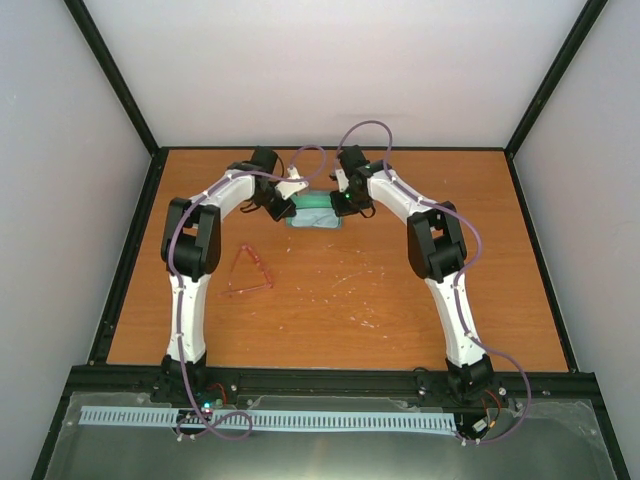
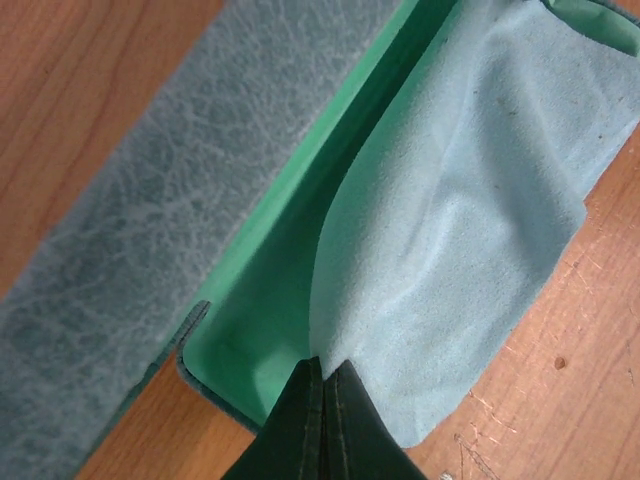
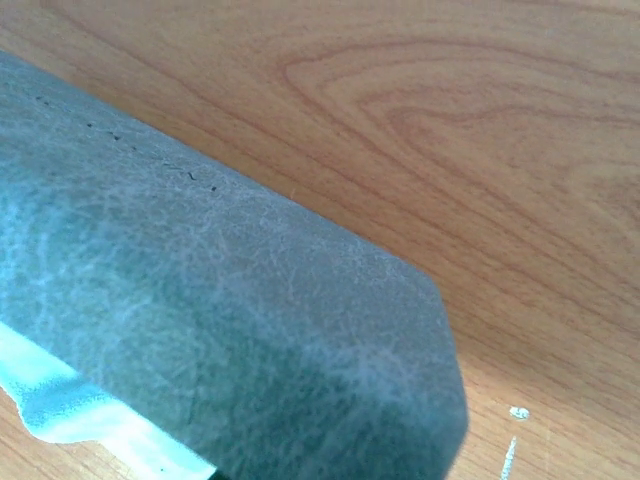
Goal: Organize the sunglasses
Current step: Place the glasses cleaning cloth in the sunglasses case.
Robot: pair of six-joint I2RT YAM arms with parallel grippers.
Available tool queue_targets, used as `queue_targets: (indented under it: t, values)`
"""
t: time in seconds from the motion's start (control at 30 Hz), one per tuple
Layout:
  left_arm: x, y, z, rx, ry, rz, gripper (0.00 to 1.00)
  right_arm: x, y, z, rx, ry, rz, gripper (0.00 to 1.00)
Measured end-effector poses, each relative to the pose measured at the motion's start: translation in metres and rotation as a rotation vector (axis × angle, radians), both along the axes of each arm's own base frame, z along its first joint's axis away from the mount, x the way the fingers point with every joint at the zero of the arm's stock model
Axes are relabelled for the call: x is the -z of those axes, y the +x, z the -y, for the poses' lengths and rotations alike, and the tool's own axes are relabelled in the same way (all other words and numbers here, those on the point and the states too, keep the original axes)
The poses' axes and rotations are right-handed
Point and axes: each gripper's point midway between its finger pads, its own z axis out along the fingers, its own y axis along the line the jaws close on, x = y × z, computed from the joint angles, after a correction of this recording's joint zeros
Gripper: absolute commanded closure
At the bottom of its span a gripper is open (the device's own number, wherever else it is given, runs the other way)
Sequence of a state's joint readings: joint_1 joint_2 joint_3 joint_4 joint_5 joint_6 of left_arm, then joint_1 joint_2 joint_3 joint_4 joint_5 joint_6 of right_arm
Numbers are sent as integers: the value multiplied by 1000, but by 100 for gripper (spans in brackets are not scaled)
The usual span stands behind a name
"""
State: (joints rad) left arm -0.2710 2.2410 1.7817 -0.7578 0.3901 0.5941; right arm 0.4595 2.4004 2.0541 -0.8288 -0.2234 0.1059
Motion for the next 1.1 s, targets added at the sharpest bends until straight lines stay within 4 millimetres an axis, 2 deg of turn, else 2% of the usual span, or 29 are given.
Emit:
queue_targets:
  t: [0.9, 1.1]
  values:
    - [9, 6, 2, -1, -4, 6, 93, 6, 9, 1, 62, -73, 66, 97]
    - [15, 5, 1, -10, -1, 2, 74, 7, 9, 1, 81, -94, 81, 84]
